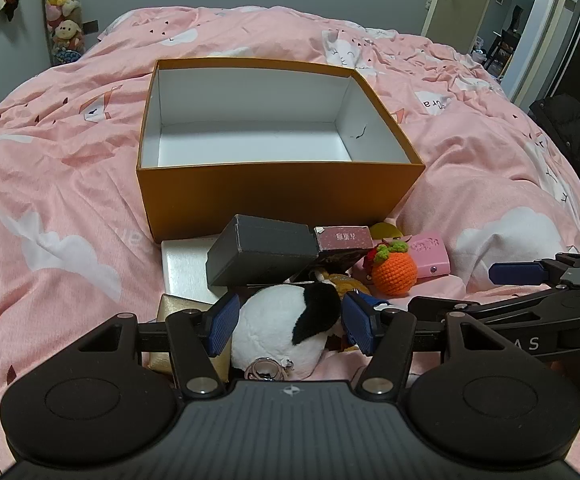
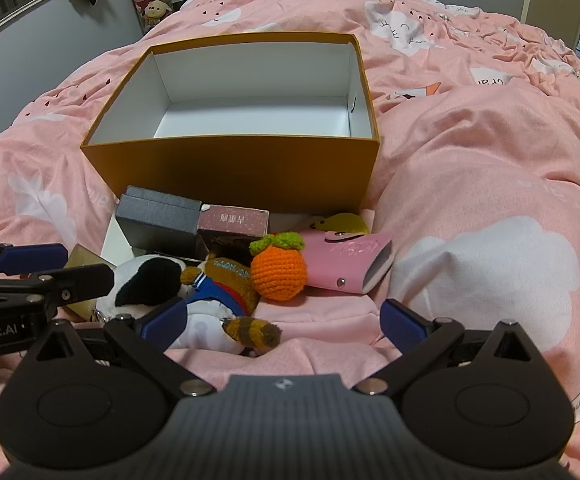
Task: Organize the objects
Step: 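Grasp the dark gray box with the left tool while the right tool grasps the pink card box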
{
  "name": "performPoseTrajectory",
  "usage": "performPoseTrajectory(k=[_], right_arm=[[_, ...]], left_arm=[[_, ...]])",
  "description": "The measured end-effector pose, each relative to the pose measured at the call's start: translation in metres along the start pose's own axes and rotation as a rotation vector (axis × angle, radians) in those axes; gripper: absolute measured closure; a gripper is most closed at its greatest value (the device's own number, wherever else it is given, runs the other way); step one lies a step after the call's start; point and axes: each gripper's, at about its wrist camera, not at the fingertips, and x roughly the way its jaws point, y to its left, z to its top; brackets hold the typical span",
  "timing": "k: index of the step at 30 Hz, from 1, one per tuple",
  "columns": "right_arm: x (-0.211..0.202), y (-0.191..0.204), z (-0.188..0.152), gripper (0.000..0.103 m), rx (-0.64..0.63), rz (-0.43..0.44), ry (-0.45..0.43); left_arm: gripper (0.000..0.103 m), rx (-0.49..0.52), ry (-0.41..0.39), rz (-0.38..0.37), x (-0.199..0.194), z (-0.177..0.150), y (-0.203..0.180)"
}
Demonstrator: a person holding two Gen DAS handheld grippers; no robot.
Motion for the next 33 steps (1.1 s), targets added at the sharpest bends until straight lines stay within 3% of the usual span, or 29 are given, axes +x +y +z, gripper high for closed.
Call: performPoseTrajectory(k=[22,24,26,30,33], right_arm=[[0.002,0.008,0.002,0.002,-0.061,-0.006,0.003],[0.003,0.01,0.006,0.015,-0.084,0.011,0.002],[0.005,0.013,0.012,0.023,-0.113,0.024,0.004],[0.011,0.02,0.026,0.031,-0.171,0.067,-0.004],[0.017,0.027,0.038,0.032,-0.226,0.11,0.002]], left_arm=[[0.033,-0.039,0.003,-0.018,-0.001,0.003,0.014],[0.043,-0.051,0.004,-0.018,-0.002,0.006,0.02],[0.044,-0.054,0.005,-0.031,-0.001,0.01,0.025],[0.044,-0.017,0.021,-0.08,0.006,0.018,0.032],[0.044,0.023,0.061,-0.033,0.018,0.023,0.036]])
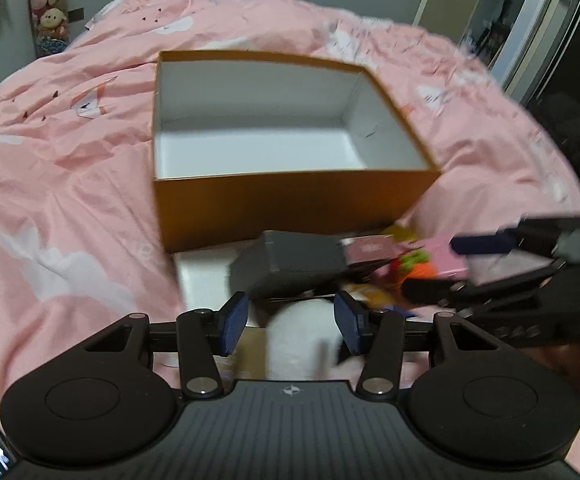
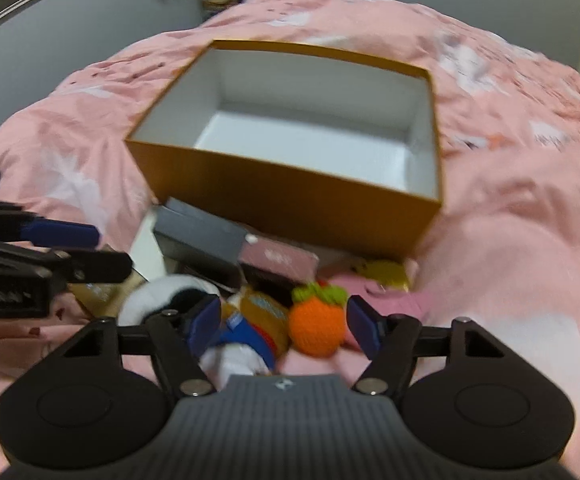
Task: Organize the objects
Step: 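Grasp the dark gray box with the left tool while the right tool grasps the pink card box, then lift both held boxes and carry them over the open orange box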
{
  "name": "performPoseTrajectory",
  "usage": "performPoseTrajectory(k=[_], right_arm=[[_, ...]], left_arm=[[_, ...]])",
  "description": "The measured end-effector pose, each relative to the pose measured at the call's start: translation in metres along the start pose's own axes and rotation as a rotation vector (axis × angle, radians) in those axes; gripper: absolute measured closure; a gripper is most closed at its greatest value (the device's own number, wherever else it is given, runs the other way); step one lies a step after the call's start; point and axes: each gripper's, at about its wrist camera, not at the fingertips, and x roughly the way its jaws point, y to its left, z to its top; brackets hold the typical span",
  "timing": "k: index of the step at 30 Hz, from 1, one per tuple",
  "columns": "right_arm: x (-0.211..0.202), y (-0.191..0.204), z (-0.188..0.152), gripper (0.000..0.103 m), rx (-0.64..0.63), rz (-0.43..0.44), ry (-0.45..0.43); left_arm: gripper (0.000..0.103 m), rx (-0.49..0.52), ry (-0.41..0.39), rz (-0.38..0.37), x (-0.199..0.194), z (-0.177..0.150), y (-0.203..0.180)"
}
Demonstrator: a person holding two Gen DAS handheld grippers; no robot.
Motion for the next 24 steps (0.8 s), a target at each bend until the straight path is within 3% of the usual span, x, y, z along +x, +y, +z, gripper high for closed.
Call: performPoseTrajectory(k=[4,7,14,16,18,24], right_arm=[[0.015,0.013,0.019,0.032,-0.103,0.032,0.005],[0.028,0.022,0.028,0.032,-0.177,0.009,0.015],[0.054,0.022,0.037,0.032,-0.213,0.03,0.088],[0.058,0.02,0.036,0.032,-0.22,0.038,0.103],[0.06,0.018,0.036,0.03,-0.235,0.041,0.118],[0.074,0.006,0.039,0.026,-0.258,0.025,0.18]], left_arm=[[0.044,-0.017,0.035,0.021,0.013,0.006,0.015],[0.044,-0.02,0.047,0.014,0.018,0.008,0.021],[0.044,0.031,0.064,-0.018,0.033,0.011,0.019],[0.043,0.084,0.054,-0.022,0.035,0.012,0.016],[0.036,0.171,0.056,-0.031,0.039,0.015,0.011],[0.033,0.394,0.062,-0.06,0.051,0.024,-0.001]])
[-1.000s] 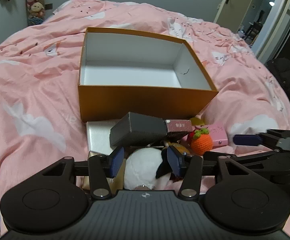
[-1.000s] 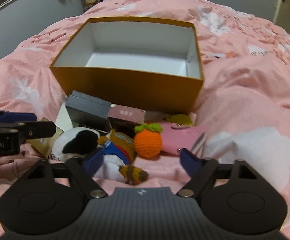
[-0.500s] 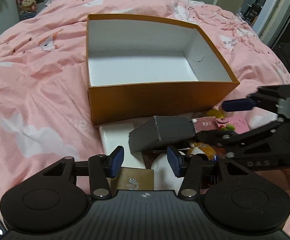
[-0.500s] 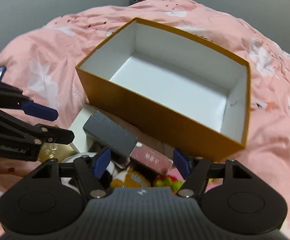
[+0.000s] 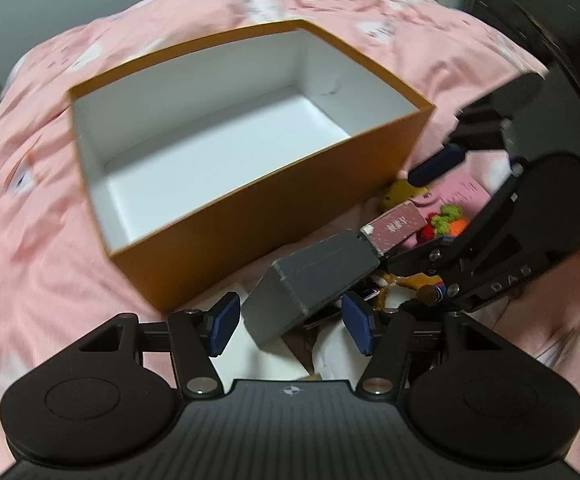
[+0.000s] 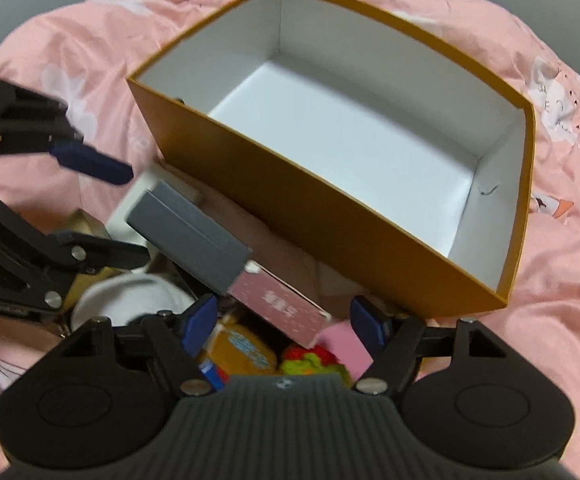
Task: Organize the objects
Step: 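Lift both held boxes and carry them over the open orange box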
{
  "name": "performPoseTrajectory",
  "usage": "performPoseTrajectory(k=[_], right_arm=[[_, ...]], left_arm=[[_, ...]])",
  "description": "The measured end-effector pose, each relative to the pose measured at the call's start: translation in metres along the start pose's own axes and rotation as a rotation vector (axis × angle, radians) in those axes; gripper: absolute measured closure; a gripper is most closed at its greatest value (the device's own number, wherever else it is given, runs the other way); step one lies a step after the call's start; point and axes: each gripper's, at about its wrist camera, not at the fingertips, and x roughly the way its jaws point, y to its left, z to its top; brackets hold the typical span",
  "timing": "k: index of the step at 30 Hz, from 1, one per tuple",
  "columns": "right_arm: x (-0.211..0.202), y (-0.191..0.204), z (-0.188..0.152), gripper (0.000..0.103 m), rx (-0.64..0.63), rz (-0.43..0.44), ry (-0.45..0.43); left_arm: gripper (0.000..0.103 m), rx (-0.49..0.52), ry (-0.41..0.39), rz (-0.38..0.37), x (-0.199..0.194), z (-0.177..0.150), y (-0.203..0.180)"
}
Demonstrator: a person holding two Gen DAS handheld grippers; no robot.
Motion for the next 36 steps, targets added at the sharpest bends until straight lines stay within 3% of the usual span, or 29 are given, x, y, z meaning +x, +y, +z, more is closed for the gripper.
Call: performPoseTrajectory(k=[7,11,13,15,18,21,24,32,36], right_arm=[[0.02,-0.013,-0.002,0.022,0.011,0.051,0.032],[0.028,-0.02,-0.003,0.023,0.022,0.083,0.01],[0.03,-0.022,-0.003,0.029,0.024,0.114,-0.005],[0.032,-0.024,-0.004,0.042,0.033,0.147,-0.017],[0.032,-0.025,-0.004,0.047,0.04,0.147,-0.033],[0.028,-0.029,-0.005,0.06,0.065,0.143,-0.051],[0.021,-0.037,-0.007,0.069,0.113,0.161,-0.077],[-0.004,-0.039,-0.003,0.075,0.131,0.151,-0.155],[-0.026,-0.045,-0.008,0.077,0.154,0.18,-0.191]], left_arm=[[0.032,0.137,-0.011,-0.062,0.018,0.007,-0.005],[0.032,0.125,-0.022,-0.073,0.021,0.007,-0.001],[0.039,0.122,-0.027,-0.084,0.021,0.006,-0.001],[0.043,0.121,-0.028,-0.09,0.02,0.004,-0.002],[0.046,0.118,-0.032,-0.057,0.017,0.003,-0.007],[0.053,0.062,-0.054,-0.016,0.01,0.001,-0.004],[0.058,-0.063,-0.091,-0.046,-0.002,0.002,0.008],[0.059,-0.235,-0.207,-0.053,-0.038,-0.003,0.007],[0.059,-0.29,-0.224,-0.042,-0.054,0.002,0.018]])
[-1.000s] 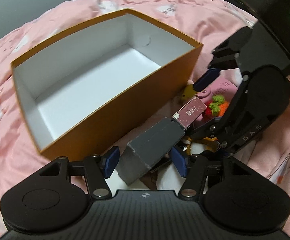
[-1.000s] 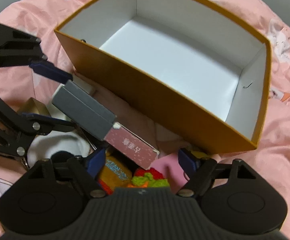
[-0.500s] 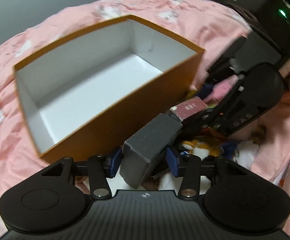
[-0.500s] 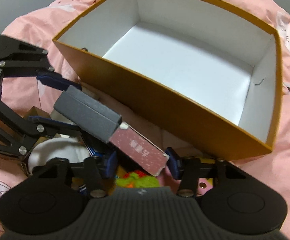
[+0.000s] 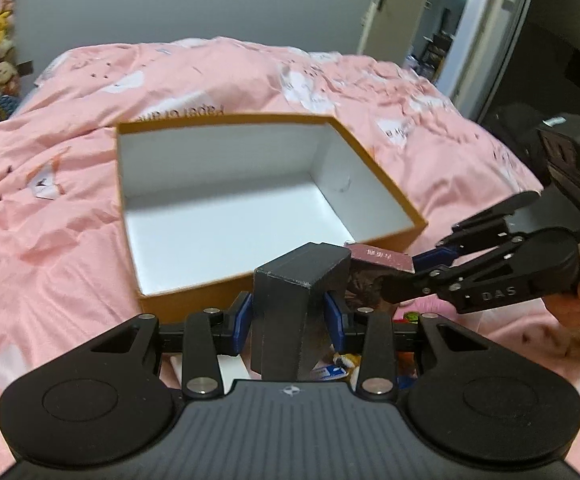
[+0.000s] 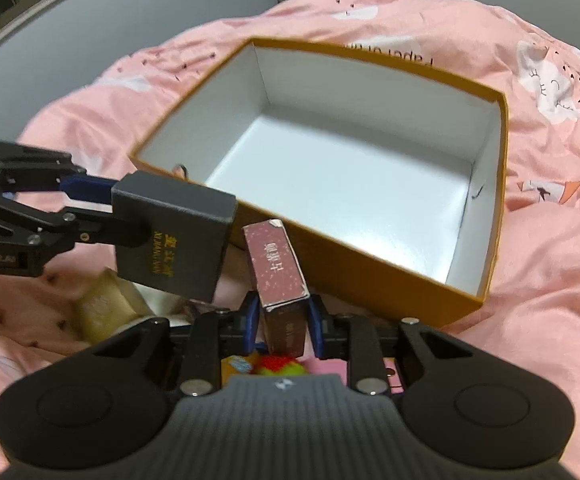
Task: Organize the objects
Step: 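Lift both held boxes and carry them over the open orange box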
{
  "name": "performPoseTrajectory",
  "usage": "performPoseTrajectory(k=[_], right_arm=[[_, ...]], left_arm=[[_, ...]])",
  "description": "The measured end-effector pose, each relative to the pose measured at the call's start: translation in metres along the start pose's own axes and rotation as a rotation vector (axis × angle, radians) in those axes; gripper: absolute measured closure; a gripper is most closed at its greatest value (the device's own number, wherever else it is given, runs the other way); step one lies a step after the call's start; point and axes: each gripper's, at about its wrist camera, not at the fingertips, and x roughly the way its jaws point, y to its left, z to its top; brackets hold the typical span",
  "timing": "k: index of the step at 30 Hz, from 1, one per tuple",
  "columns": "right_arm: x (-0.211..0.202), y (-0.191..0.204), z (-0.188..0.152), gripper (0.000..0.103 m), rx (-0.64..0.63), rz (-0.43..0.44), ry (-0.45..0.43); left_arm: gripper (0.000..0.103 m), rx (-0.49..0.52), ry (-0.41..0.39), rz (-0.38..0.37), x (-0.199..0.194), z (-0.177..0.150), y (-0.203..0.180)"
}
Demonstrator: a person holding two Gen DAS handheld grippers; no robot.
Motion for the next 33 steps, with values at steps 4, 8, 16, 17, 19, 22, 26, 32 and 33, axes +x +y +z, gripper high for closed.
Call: performPoseTrajectory(k=[4,8,16,17,19,22,26,32,33], right_arm=[[-0.029,0.001,0.019,0.078,0.009,0.016,-0.056],[-0.044,-0.003,0.045,0.079,0.03,0.019,-0.104],[-0.02,-0.039,0.104,0.079,0.145,-0.036,-0.139],[-0.01,-0.044,0.109,0.079,0.167,-0.044,-0.135],[0.012,-0.055,0.116,0.079,0.205,-0.055,-0.118],[0.045,-0.07,0.121,0.079,0.265,-0.045,-0.079],[0.079,-0.087,0.125,0.079,0.323,-0.031,-0.05],[0.107,-0.105,0.132,0.079,0.365,0.036,-0.017],[0.109,-0.108,0.133,0.079,0.37,0.045,-0.018]], left_arm=[[0.059,-0.057,-0.025,-0.013,-0.016,0.021,0.009],[0.059,-0.054,-0.043,0.027,-0.019,0.047,0.014],[0.059,-0.06,0.035,0.099,0.029,0.101,0.037],[0.059,-0.066,0.06,0.104,0.04,0.104,0.041],[0.059,-0.078,0.12,0.108,0.065,0.109,0.048],[0.059,-0.065,0.195,0.129,0.098,0.113,0.055],[0.059,-0.051,0.291,0.14,0.131,0.116,0.06],[0.059,-0.031,0.377,0.155,0.163,0.123,0.068],[0.059,-0.033,0.377,0.155,0.165,0.125,0.07]])
